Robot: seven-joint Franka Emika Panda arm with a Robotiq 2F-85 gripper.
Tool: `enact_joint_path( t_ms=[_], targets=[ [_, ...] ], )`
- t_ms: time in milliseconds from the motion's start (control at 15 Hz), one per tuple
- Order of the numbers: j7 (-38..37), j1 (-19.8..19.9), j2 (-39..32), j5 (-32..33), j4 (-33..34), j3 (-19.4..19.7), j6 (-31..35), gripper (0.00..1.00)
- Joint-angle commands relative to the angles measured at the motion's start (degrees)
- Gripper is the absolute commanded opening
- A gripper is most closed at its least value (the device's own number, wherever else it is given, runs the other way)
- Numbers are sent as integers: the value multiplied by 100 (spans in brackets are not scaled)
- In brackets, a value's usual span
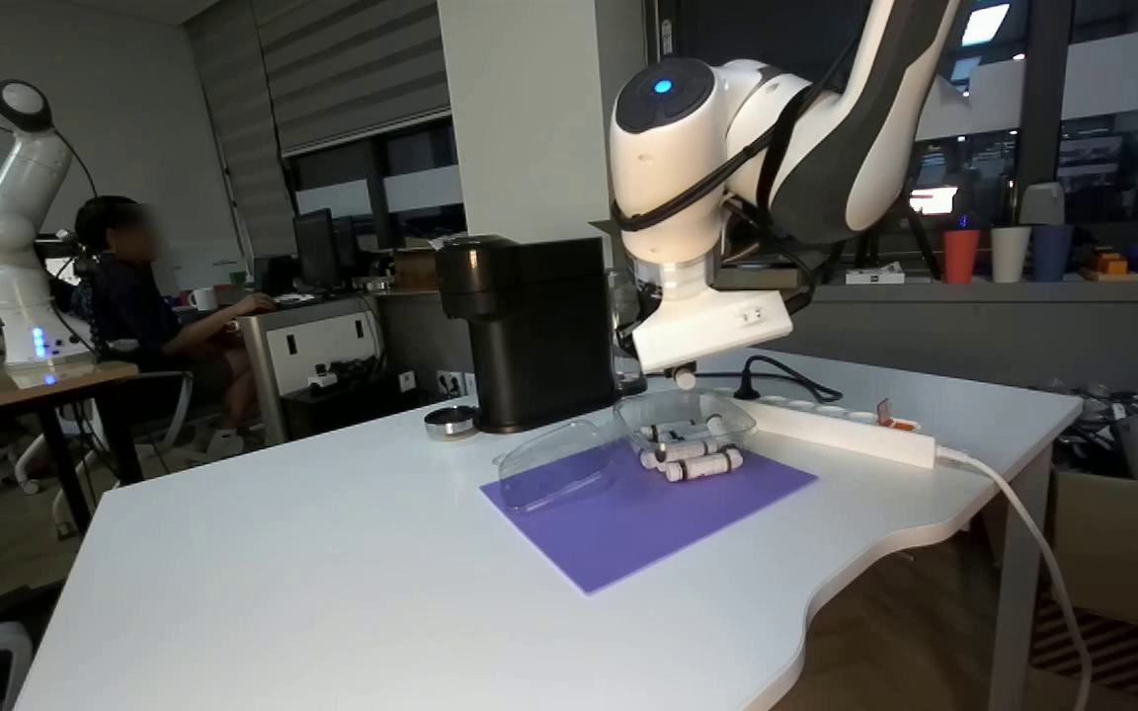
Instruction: Put the bottle on the table inside the clear container on the right
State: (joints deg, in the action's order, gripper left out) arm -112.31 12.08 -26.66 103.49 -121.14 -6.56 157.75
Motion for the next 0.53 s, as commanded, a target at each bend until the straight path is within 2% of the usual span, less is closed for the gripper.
enact_joint_path(
  t_ms=[0, 200, 467],
  targets=[
    [-63, 131, -509, 126, 654, 4, 332, 53],
    [-18, 134, -618, 98, 879, -29, 434, 71],
    [431, 89, -117, -460, 573, -76, 398, 98]
  ],
)
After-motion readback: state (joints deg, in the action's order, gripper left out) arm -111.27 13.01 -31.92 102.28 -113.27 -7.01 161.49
